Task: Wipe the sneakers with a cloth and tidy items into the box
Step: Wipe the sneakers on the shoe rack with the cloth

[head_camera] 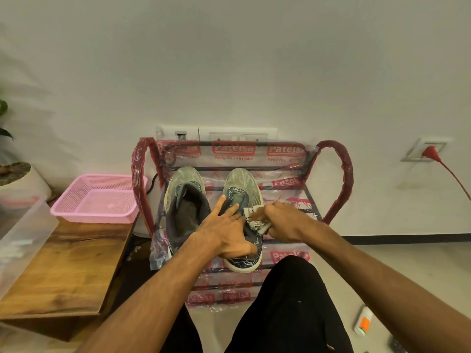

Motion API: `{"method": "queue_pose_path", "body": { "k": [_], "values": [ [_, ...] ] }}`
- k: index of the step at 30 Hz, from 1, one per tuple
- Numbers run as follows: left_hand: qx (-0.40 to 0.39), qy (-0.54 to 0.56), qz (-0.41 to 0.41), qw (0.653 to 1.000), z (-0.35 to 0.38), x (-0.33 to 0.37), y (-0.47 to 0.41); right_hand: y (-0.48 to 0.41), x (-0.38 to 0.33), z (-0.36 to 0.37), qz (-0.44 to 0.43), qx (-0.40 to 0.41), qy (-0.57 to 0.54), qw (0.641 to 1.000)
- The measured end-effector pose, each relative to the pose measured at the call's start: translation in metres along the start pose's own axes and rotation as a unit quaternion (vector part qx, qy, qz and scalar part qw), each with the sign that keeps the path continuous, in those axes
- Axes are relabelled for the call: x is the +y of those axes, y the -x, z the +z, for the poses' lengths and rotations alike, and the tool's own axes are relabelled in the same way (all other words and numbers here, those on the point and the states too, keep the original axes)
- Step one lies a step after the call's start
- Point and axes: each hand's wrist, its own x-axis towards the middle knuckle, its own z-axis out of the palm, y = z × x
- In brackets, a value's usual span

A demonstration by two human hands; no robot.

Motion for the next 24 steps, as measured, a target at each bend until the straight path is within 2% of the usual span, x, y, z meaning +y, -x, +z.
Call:
{"method": "queue_pose_path", "body": {
  "k": [2,5,8,10,12,14,16,18,20,24],
  "values": [
    [0.007,0.003,0.003,1.000,-0.001,0.001,0.000,0.001,0.000,0.001,-0.009,0.012,0.044,0.999],
    [0.015,0.015,0.004,1.000,0.001,-0.001,-0.002,-0.007,-0.007,0.006,-0.021,0.057,0.168,0.984],
    [0.012,0.015,0.002,1.000,0.002,-0.003,-0.003,-0.025,-0.002,0.006,-0.019,0.078,0.223,0.972],
    [0.005,0.013,-0.002,1.000,0.001,-0.005,-0.003,-0.034,0.004,0.002,0.013,0.062,0.186,0.981],
    [0.002,0.010,-0.002,1.000,0.000,-0.004,-0.003,-0.039,0.011,-0.005,0.077,0.054,0.096,0.991],
    [0.002,0.007,-0.002,1.000,-0.002,-0.003,-0.003,-0.039,0.016,-0.009,0.119,0.089,-0.005,0.989],
    [0.001,0.003,-0.004,1.000,-0.002,-0.003,-0.003,-0.038,0.020,-0.009,0.128,0.141,-0.059,0.980],
    [0.002,0.003,-0.003,1.000,-0.001,-0.003,-0.002,-0.034,0.017,-0.010,0.112,0.167,-0.068,0.977],
    [0.009,0.007,-0.001,1.000,-0.001,-0.003,-0.003,-0.027,0.008,-0.009,0.090,0.156,-0.067,0.981],
    [0.010,0.018,0.004,1.000,-0.002,-0.003,-0.002,-0.010,-0.019,0.005,0.056,0.090,0.049,0.993]
  ]
}}
